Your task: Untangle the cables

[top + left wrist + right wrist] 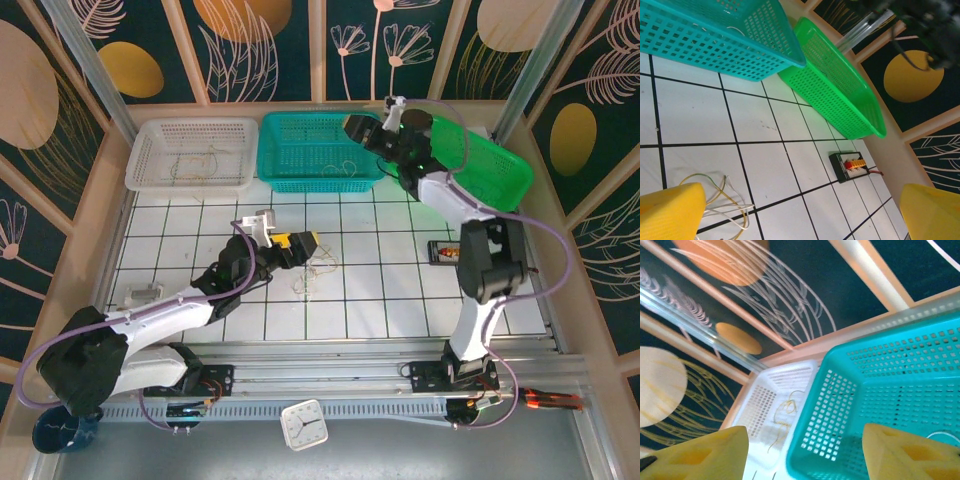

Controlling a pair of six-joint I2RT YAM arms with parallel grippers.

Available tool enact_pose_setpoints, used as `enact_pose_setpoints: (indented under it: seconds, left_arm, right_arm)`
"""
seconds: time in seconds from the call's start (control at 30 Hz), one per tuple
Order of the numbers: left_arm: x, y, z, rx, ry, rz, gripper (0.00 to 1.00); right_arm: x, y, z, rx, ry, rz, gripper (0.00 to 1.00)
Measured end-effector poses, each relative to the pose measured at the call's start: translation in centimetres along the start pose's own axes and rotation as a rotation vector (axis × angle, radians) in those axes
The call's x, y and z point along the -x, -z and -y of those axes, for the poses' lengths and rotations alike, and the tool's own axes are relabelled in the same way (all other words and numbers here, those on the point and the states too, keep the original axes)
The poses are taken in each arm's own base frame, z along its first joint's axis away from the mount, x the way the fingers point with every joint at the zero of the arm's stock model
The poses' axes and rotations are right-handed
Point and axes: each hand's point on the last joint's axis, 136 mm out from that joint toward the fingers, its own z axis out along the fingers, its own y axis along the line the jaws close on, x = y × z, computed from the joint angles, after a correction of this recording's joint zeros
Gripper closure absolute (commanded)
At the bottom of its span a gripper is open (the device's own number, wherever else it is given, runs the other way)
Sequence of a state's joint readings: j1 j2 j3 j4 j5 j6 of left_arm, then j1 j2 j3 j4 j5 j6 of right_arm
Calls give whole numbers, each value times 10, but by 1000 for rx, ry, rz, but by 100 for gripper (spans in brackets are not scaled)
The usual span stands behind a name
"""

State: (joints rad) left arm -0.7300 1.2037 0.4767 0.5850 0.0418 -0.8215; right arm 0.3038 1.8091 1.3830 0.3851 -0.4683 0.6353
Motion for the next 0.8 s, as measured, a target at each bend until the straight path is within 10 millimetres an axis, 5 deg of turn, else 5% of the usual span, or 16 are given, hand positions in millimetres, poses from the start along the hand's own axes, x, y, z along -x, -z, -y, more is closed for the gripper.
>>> enact_pose_setpoints:
  seconds: [0.17, 0.3, 0.53, 0.8]
  left_arm:
    - [14, 0, -4, 12, 11, 23, 1]
    - [30, 0, -9, 31, 20, 47, 1]
    - [39, 1, -22, 94, 25, 46, 1]
    - [31, 2, -54, 247, 85, 16, 1]
  right_arm:
    - [-26, 48, -29, 35, 19, 5, 39]
    - [-77, 64, -29, 9, 27, -61, 39]
    - [-193, 74, -8, -108, 75, -272, 41]
    - [-238, 70, 33, -276, 209, -390, 47]
